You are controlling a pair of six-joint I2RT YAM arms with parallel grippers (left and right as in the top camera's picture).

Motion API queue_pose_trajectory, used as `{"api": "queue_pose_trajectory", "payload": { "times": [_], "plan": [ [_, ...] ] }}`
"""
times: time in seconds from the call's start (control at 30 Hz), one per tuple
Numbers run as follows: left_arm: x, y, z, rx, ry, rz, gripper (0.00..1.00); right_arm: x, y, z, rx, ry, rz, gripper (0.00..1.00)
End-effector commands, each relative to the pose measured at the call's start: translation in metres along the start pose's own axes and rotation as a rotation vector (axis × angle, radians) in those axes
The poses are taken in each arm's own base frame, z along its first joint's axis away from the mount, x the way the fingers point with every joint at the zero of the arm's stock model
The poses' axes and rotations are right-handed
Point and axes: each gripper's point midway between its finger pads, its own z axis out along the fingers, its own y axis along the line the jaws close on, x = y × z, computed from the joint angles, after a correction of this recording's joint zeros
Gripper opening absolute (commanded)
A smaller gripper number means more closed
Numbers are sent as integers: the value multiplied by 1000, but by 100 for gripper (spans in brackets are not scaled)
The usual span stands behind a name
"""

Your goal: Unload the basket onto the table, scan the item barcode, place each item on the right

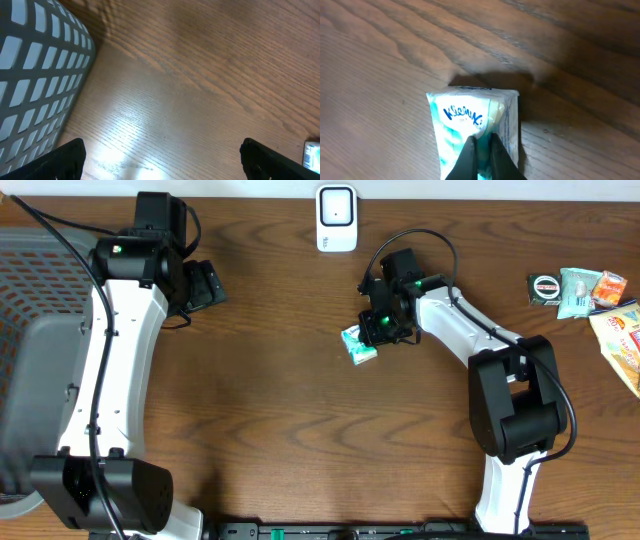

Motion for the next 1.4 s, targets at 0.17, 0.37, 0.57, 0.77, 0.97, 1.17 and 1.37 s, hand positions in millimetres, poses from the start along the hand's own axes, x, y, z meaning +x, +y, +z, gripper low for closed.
{"api": "queue_pose_trajectory", "payload": {
  "times": [0.17, 0.37, 0.57, 0.77, 0.97, 1.17, 1.37],
  "plan": [
    [-1, 3, 1, -18, -2, 0, 97, 4, 30, -1, -215, 24, 15, 1],
    [-1, 3, 1, -18, -2, 0, 98, -14, 45, -53, -510, -83, -20, 1],
    [-1, 3, 1, -18, -2, 0, 98, -18, 48, -106, -809, -214, -116, 1],
    [-1, 3, 1, -18, -2, 0, 98, -5, 11, -78, -556, -119, -39, 28],
    [-1, 3, 1, -18, -2, 0, 98, 5, -10, -47, -281, -20, 17, 61],
    [-1, 3, 1, -18, -2, 0, 98, -3, -2, -30, -160, -25, 18, 99],
    [-1, 3, 1, -18, -2, 0, 98, -7, 29, -16, -142, -39, -84, 99]
  ]
}}
